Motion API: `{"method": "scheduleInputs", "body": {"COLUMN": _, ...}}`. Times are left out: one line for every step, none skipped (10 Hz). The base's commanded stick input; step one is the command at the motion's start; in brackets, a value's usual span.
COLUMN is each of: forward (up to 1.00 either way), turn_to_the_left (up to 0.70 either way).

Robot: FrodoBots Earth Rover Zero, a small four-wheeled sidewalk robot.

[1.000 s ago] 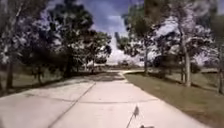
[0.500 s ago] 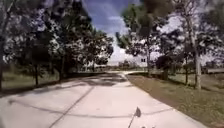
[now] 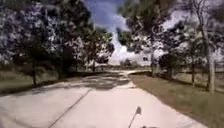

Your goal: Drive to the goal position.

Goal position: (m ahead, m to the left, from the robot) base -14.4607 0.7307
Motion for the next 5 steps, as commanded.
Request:
{"method": "scheduleInputs", "body": {"forward": 0.99, "turn_to_the_left": 0.00}}
{"method": "scheduleInputs", "body": {"forward": 0.99, "turn_to_the_left": 0.00}}
{"method": "scheduleInputs", "body": {"forward": 0.99, "turn_to_the_left": 0.00}}
{"method": "scheduleInputs", "body": {"forward": 0.99, "turn_to_the_left": 0.00}}
{"method": "scheduleInputs", "body": {"forward": 0.99, "turn_to_the_left": 0.00}}
